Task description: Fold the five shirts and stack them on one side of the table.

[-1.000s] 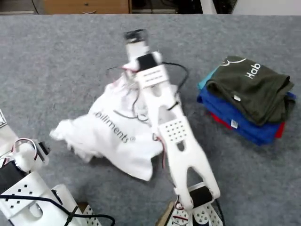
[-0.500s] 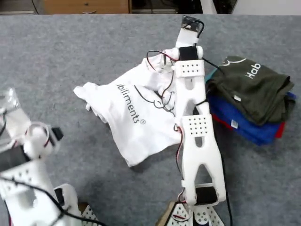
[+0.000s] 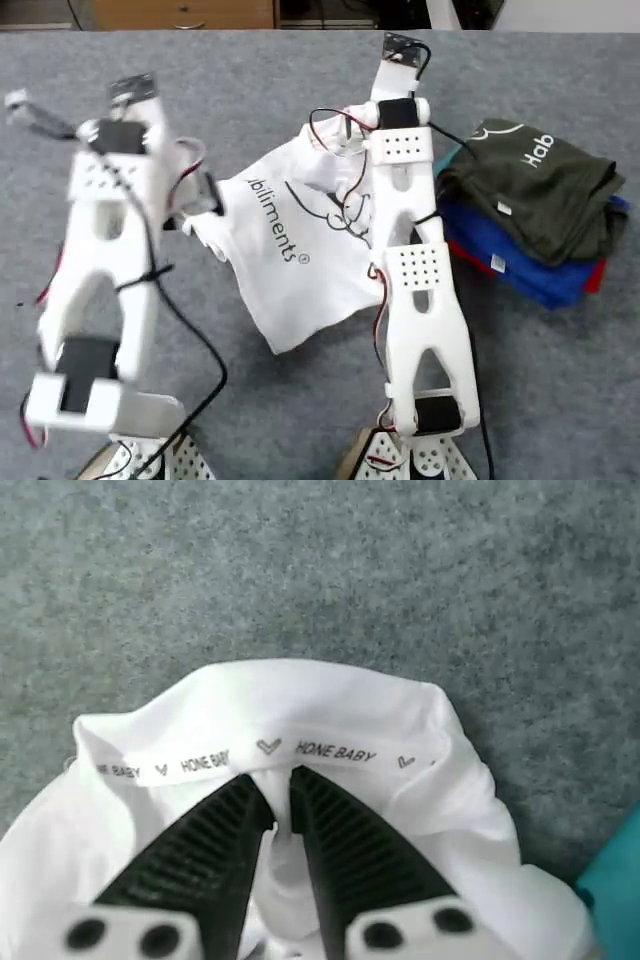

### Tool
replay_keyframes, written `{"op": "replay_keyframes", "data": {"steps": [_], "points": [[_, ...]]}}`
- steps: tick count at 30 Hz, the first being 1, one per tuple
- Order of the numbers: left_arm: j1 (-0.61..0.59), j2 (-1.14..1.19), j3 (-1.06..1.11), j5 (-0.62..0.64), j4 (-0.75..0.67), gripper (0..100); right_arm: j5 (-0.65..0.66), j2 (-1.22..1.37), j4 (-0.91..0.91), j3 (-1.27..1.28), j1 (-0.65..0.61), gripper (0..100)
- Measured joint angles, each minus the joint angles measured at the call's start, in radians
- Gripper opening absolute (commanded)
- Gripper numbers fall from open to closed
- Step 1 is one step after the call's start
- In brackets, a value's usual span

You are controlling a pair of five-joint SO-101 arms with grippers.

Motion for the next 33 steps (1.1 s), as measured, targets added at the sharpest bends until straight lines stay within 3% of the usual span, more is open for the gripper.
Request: {"op": "replay_keyframes", "data": {"steps": [9, 14, 15, 24, 33], "points": [[0.095, 0.425, -0.226, 0.091, 0.002, 24, 0.025, 0.0, -0.017, 0.0, -0.023, 0.7], [0.1, 0.563, -0.307, 0.091, 0.011, 7, 0.025, 0.0, -0.021, 0.0, -0.023, 0.7], [0.1, 0.568, -0.322, 0.091, 0.021, 2, 0.025, 0.0, -0.021, 0.0, -0.023, 0.7], [0.129, 0.557, -0.358, 0.014, 0.115, 2, 0.057, 0.002, -0.049, 0.0, -0.023, 0.5], [0.141, 0.181, 0.025, -0.186, 0.115, 2, 0.061, 0.002, -0.049, 0.0, -0.023, 0.5]]}}
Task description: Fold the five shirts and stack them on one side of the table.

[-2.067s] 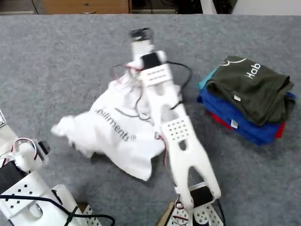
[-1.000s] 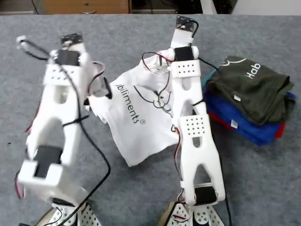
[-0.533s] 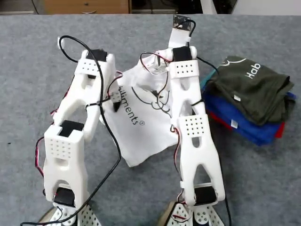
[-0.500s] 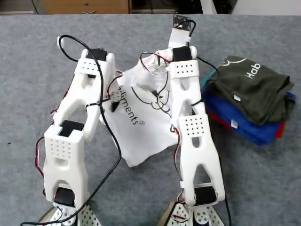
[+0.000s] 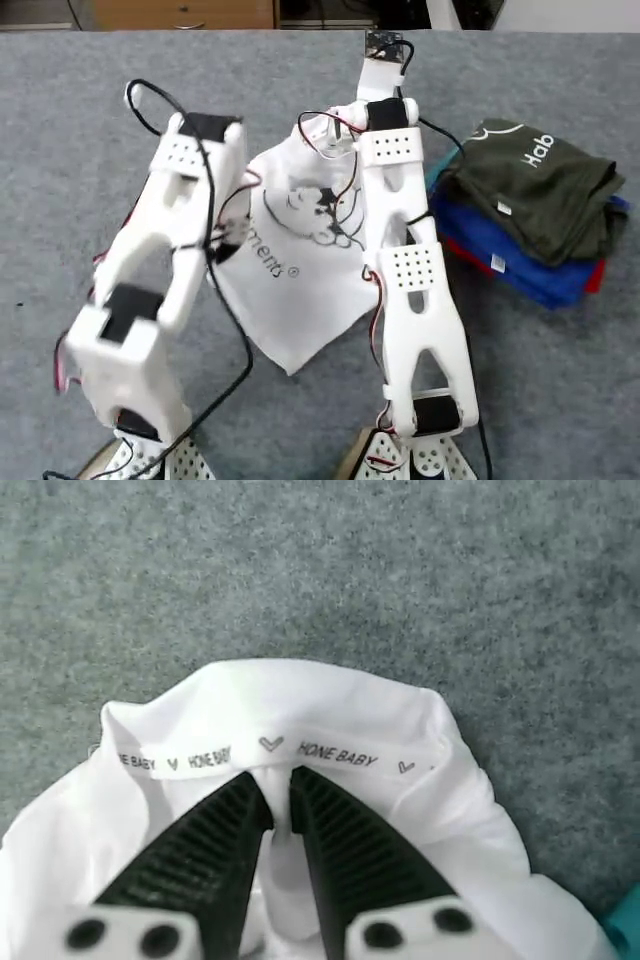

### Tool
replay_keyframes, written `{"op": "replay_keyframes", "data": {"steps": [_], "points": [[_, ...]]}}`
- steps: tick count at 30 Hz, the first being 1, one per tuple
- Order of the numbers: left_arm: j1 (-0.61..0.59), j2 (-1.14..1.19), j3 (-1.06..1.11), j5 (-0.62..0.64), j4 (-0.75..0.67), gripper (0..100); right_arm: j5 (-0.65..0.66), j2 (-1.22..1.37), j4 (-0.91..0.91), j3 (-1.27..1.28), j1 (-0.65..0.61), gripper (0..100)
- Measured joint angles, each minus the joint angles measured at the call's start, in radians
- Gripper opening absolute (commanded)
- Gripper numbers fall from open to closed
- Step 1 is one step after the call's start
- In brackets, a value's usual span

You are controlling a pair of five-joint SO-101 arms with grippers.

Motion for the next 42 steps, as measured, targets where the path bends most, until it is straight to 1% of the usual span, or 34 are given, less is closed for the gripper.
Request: {"op": "replay_keyframes", "data": {"steps": [6, 9, 12, 14, 16, 20, 22, 24, 27, 30, 33, 36, 39, 42], "points": [[0.0, -0.313, 0.379, -0.192, 0.0, 2, 0.0, 0.0, 0.0, 0.0, 0.0, 0.5], [0.0, -0.459, 0.552, -0.262, 0.0, 2, 0.0, 0.0, 0.0, 0.0, 0.0, 0.5], [0.0, -0.601, 0.684, -0.322, 0.0, 2, 0.0, 0.0, 0.0, 0.0, 0.0, 0.6], [0.0, -0.678, 0.724, -0.354, 0.0, 2, 0.0, 0.0, 0.0, 0.0, 0.0, 0.9], [0.0, -0.747, 0.727, -0.367, 0.0, 2, 0.005, 0.0, 0.002, 0.0, 0.0, 0.9], [0.0, -0.85, 0.712, -0.374, 0.002, 2, 0.072, -0.02, 0.049, 0.0, 0.0, 0.9], [0.0, -0.885, 0.678, -0.374, 0.003, 4, 0.095, -0.064, 0.084, 0.0, 0.0, 0.9], [-0.009, -0.911, 0.631, -0.364, 0.003, 9, 0.101, -0.118, 0.121, 0.0, 0.0, 0.9], [-0.058, -0.939, 0.531, -0.319, 0.003, 21, 0.101, -0.186, 0.178, 0.0, 0.0, 1.4], [-0.132, -0.954, 0.43, -0.293, 0.003, 29, 0.103, -0.241, 0.23, 0.0, 0.0, 8.2], [-0.209, -0.954, 0.354, -0.284, 0.003, 29, 0.103, -0.275, 0.258, 0.0, 0.0, 17.9], [-0.262, -0.953, 0.338, -0.282, 0.003, 29, 0.103, -0.288, 0.261, 0.0, 0.0, 24.2], [-0.295, -0.913, 0.356, -0.279, -0.038, 29, 0.103, -0.313, 0.261, 0.0, 0.0, 24.6], [-0.347, -0.825, 0.411, -0.215, -0.104, 29, 0.103, -0.348, 0.269, 0.0, 0.0, 24.6]]}}
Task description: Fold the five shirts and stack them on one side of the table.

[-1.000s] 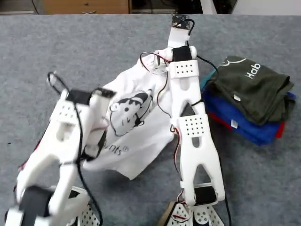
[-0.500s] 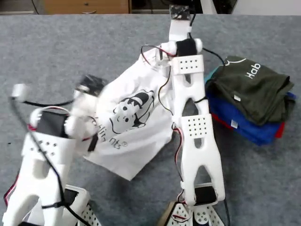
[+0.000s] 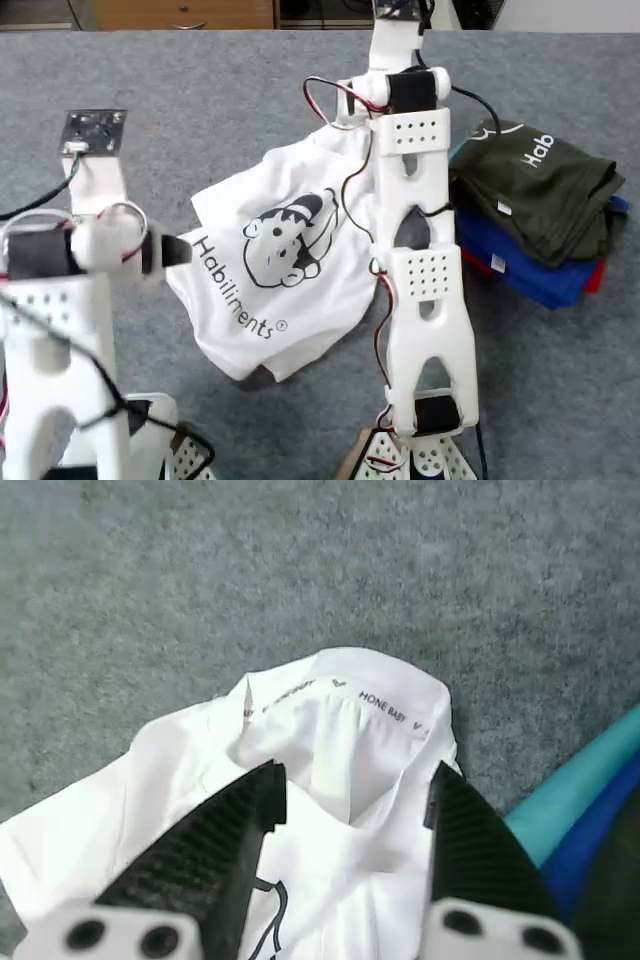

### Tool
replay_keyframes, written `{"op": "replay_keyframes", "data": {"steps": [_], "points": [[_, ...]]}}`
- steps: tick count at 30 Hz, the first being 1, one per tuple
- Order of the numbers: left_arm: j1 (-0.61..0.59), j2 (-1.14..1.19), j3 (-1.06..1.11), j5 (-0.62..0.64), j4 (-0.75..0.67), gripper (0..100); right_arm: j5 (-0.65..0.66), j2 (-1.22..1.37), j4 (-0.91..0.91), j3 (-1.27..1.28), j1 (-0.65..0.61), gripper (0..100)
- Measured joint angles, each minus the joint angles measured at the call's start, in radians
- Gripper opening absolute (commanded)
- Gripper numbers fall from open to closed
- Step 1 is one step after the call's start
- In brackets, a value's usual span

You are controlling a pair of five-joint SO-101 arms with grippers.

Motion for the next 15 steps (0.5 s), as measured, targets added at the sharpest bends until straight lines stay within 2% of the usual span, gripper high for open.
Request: {"op": "replay_keyframes", "data": {"steps": [4, 8, 13, 15], "points": [[-0.043, 0.18, 0.035, 0.106, -0.1, 29, 0.0, -0.038, 0.0, 0.0, 0.0, 24.6], [-0.046, 0.391, 0.037, 0.152, -0.17, 29, 0.006, -0.044, 0.0, 0.0, -0.015, 24.6], [-0.048, 0.643, 0.015, 0.167, -0.195, 28, 0.035, -0.04, -0.021, 0.025, -0.126, 24.6], [-0.048, 0.727, -0.014, 0.17, -0.196, 24, 0.037, -0.011, -0.069, 0.072, -0.186, 24.6]]}}
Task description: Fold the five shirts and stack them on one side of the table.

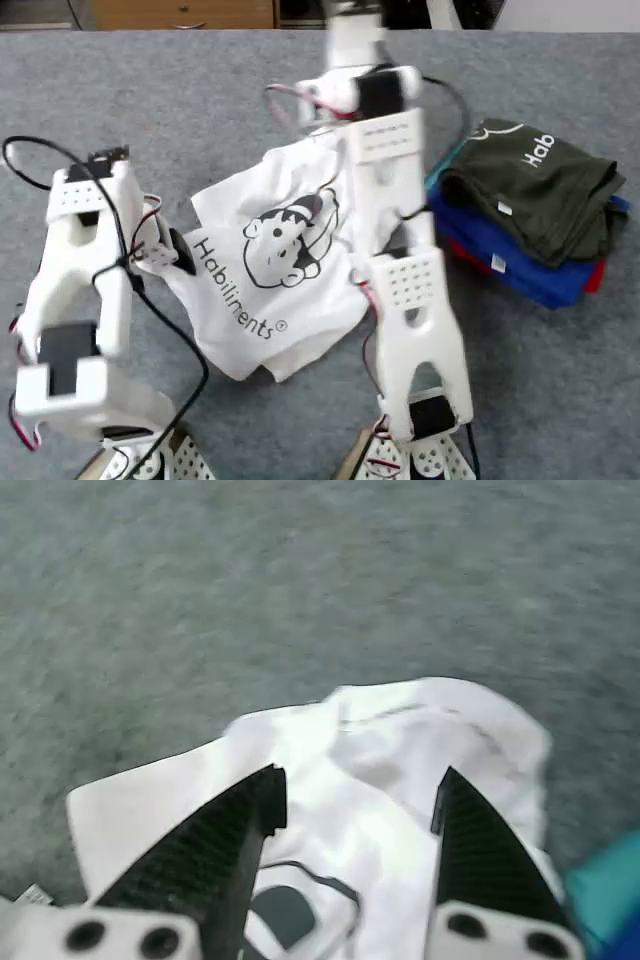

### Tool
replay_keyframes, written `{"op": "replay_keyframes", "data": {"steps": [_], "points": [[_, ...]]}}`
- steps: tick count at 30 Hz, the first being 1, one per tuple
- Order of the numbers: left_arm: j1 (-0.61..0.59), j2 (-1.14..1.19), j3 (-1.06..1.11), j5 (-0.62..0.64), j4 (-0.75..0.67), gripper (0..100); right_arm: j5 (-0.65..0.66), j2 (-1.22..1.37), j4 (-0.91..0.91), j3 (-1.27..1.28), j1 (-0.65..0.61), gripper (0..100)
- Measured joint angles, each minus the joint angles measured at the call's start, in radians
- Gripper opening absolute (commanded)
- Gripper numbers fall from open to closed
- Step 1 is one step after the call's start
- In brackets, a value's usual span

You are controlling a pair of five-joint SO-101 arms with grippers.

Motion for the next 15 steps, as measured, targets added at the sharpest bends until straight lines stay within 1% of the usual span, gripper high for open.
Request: {"op": "replay_keyframes", "data": {"steps": [4, 6, 7, 12, 13, 15], "points": [[0.0, 0.118, -0.058, -0.002, -0.002, 10, 0.003, 0.1, -0.1, 0.089, -0.106, 24.6], [0.002, 0.16, -0.083, -0.002, -0.002, 3, 0.003, 0.149, -0.149, 0.117, -0.138, 24.6], [0.002, 0.175, -0.091, -0.002, -0.002, 1, 0.003, 0.173, -0.172, 0.124, -0.149, 24.6], [0.002, 0.195, -0.094, -0.003, -0.002, 2, 0.003, 0.278, -0.219, 0.127, -0.167, 23.7], [0.002, 0.195, -0.094, -0.003, -0.002, 2, 0.003, 0.292, -0.219, 0.127, -0.167, 21.4], [-0.005, 0.195, -0.095, -0.003, -0.002, 2, 0.003, 0.31, -0.219, 0.13, -0.167, 12.5]]}}
